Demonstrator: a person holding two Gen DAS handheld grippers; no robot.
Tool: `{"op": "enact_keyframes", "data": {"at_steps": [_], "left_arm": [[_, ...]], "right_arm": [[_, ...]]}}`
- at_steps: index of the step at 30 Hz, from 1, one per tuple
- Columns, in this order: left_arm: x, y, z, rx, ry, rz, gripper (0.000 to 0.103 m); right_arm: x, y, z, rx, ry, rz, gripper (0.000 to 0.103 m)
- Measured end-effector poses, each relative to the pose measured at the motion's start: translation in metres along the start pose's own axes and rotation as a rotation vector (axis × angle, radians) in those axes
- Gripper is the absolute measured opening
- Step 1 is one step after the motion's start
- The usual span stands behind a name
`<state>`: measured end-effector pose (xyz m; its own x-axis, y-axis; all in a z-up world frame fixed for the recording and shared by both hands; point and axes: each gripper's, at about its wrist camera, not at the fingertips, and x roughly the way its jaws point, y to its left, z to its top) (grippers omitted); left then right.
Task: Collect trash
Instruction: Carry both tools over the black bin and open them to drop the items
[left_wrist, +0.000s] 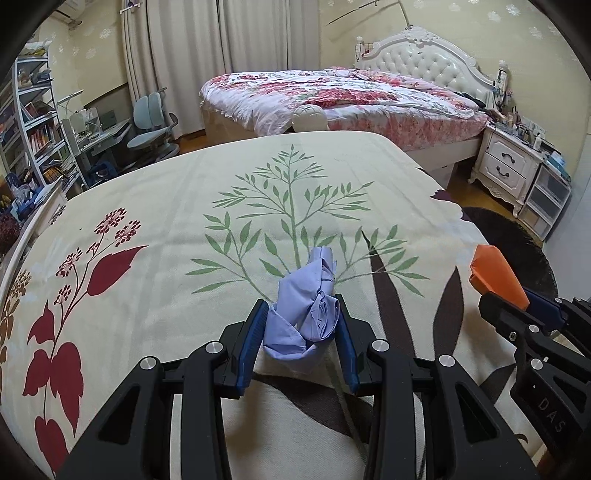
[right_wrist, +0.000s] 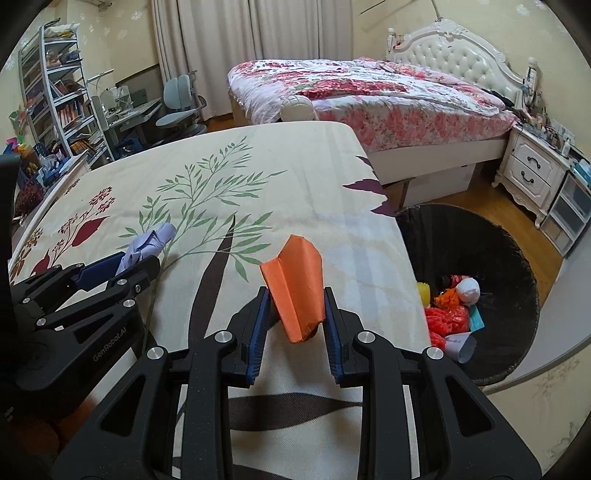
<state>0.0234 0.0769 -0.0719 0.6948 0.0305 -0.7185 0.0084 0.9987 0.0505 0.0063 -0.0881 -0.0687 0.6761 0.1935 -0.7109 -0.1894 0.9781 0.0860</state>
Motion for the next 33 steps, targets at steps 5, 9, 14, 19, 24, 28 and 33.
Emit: {"op": "enact_keyframes", "data": {"at_steps": [5,9,14,19,24,28,33], "left_arm": [[-0.011,-0.018,0.004,0.016,-0.035,-0.031,0.038],[-0.017,-0.035,0.011,0.035,-0.064,-0.065,0.038],[-0.022,-0.057,0.021,0.060,-0.091,-0.108,0.038],[-0.027,-0.083,0.030,0.094,-0.130,-0.145,0.038],[-0.029,-0.107,0.040,0.118,-0.171,-0.178,0.038],[-0.027,-0.123,0.047,0.134,-0.207,-0.196,0.038],[-0.017,-0.144,0.052,0.162,-0.212,-0.204,0.038]], "right_arm": [[-0.017,-0.023,-0.001,0.047,-0.032,-0.036,0.027],[-0.029,-0.044,0.000,0.076,-0.061,-0.086,0.027],[-0.044,-0.072,0.002,0.110,-0.105,-0.160,0.027],[-0.052,-0.094,0.003,0.142,-0.138,-0.220,0.027],[-0.054,-0.112,0.004,0.165,-0.156,-0.259,0.027],[-0.052,-0.124,0.006,0.175,-0.172,-0.288,0.027],[-0.045,-0.139,0.010,0.202,-0.178,-0.299,0.027]]}}
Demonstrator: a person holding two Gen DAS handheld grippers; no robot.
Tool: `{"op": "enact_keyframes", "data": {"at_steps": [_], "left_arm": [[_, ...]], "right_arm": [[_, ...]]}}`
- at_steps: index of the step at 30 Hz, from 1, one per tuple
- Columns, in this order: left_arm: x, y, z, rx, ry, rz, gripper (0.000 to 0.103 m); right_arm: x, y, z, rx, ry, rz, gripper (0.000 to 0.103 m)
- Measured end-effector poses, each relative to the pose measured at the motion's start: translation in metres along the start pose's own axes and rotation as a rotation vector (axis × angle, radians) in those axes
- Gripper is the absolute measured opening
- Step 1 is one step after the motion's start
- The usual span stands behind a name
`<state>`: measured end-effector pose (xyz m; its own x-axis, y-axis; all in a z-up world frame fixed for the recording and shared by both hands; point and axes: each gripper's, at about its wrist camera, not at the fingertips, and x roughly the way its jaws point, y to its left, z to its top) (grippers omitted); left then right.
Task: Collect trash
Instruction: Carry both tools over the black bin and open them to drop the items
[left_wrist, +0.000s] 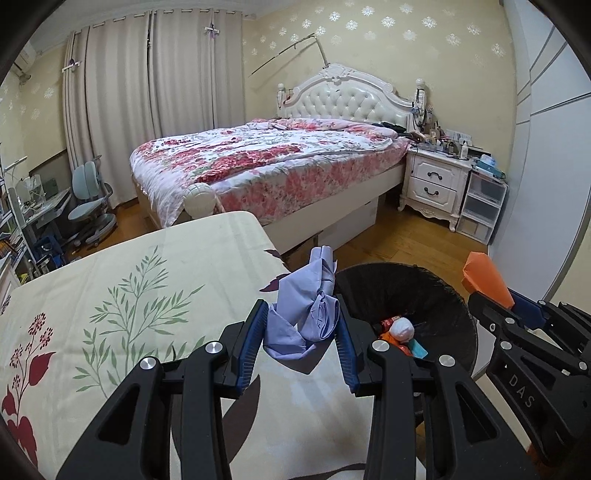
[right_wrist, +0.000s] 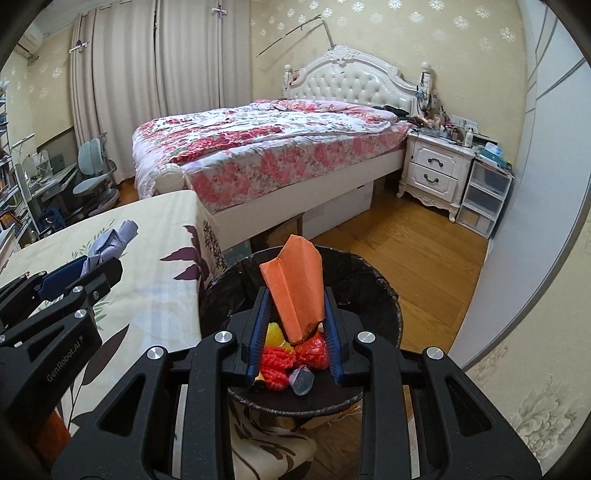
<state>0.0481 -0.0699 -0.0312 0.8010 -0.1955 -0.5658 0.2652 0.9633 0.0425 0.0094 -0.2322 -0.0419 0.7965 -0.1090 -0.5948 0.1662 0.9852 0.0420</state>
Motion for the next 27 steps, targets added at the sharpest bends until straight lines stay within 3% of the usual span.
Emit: {"op": "enact_keyframes", "data": {"at_steps": [27], "left_arm": [[0.076,-0.037,0.016,0.048,0.099,0.007,0.038]], "right_arm": [[0.063,-0.028,0.007,0.068,0.046,-0.026,0.028]]}}
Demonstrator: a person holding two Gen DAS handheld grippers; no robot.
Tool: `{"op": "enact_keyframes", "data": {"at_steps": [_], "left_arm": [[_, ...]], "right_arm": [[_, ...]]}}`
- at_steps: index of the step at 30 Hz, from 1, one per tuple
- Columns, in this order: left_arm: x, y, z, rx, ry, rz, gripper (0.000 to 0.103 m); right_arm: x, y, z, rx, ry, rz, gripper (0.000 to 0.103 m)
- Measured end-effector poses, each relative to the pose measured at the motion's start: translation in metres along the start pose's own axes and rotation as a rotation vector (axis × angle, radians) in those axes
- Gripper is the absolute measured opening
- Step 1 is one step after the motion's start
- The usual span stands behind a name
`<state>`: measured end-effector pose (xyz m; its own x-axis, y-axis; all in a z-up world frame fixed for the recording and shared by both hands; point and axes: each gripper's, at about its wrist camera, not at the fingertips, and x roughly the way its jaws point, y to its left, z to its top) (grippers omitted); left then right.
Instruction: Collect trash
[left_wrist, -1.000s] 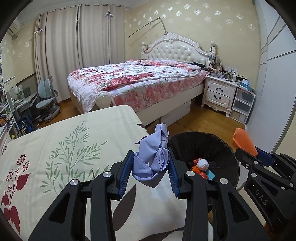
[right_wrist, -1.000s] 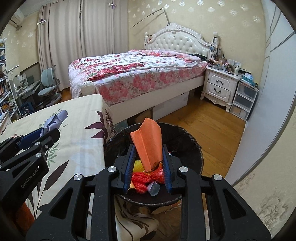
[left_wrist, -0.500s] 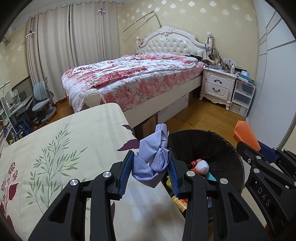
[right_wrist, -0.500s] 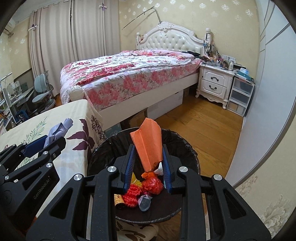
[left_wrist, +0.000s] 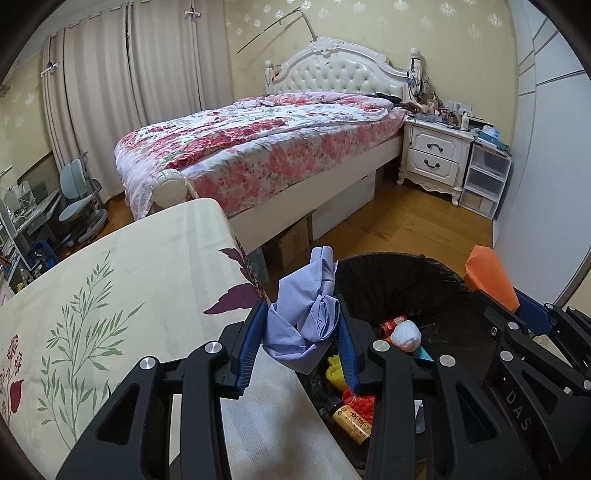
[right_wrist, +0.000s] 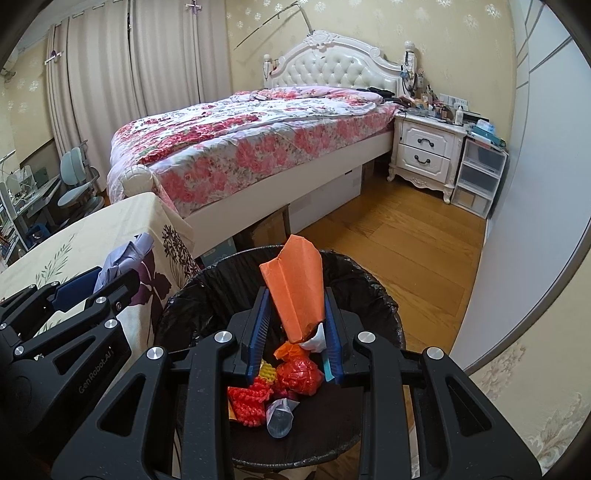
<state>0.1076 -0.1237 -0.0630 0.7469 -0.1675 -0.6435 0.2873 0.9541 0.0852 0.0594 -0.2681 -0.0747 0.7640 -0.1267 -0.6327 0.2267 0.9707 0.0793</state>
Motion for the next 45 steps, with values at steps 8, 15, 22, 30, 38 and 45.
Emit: {"op": "enact_keyframes", "data": {"at_steps": [8,15,22,30,38,45], "left_arm": [[0.006,-0.003,0.002,0.016,0.012,0.010,0.056],[0.005,0.001,0.001,0.009,0.007,0.025,0.076],[-0.002,0.009,0.003,-0.008,-0.009,0.023,0.081],[-0.021,0.023,-0.004,-0.020,-0.034,0.045,0.085],[-0.047,0.046,-0.020,-0.072,-0.037,0.062,0.086],[-0.073,0.061,-0.033,-0.089,-0.052,0.083,0.087]], "right_arm": [[0.006,-0.002,0.001,0.012,0.004,-0.016,0.030],[0.003,-0.004,0.003,0.019,-0.018,-0.049,0.046],[-0.010,-0.003,0.003,0.013,-0.042,-0.075,0.062],[-0.028,-0.004,-0.003,0.036,-0.043,-0.097,0.074],[-0.049,0.008,-0.017,0.024,-0.031,-0.103,0.080],[-0.072,0.022,-0.026,0.018,-0.048,-0.095,0.084]]}}
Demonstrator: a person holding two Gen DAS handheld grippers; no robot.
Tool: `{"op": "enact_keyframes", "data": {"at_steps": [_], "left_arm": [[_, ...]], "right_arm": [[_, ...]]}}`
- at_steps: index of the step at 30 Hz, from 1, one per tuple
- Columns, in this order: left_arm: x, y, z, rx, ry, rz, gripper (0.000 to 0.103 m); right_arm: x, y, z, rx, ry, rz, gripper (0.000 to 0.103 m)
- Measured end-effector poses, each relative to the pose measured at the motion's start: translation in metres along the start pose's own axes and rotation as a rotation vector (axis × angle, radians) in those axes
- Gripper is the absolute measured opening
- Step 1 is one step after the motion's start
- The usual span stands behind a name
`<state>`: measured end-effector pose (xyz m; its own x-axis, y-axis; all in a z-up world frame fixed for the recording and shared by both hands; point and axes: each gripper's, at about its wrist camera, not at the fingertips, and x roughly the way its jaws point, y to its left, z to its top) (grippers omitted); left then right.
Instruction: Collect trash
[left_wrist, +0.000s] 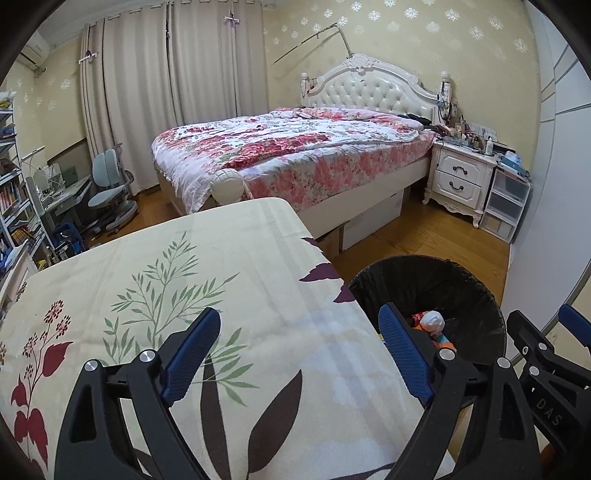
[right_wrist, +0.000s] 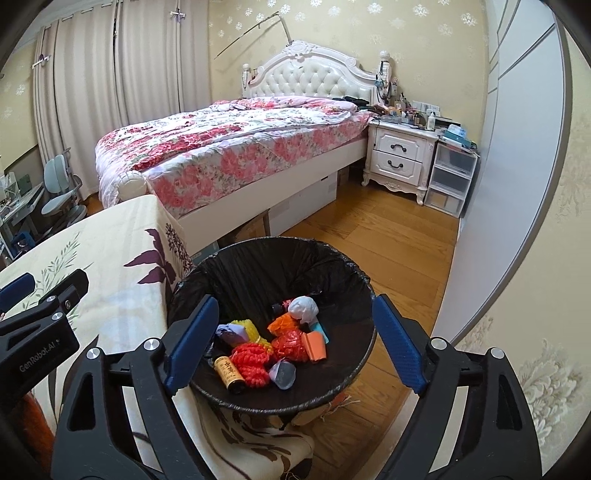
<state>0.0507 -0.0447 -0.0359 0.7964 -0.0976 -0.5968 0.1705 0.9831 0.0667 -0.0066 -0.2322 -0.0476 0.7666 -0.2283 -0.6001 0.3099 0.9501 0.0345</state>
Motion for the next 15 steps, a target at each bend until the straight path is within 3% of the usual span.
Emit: {"op": "enact_keyframes", "data": {"at_steps": [15], "left_arm": [[-0.052,0.030,-0.026,-0.042,-0.017,0.023,0.088]], "right_arm": [[-0.054,0.009,-0.019,-0.020,-0.036,0.028,0.087]]}}
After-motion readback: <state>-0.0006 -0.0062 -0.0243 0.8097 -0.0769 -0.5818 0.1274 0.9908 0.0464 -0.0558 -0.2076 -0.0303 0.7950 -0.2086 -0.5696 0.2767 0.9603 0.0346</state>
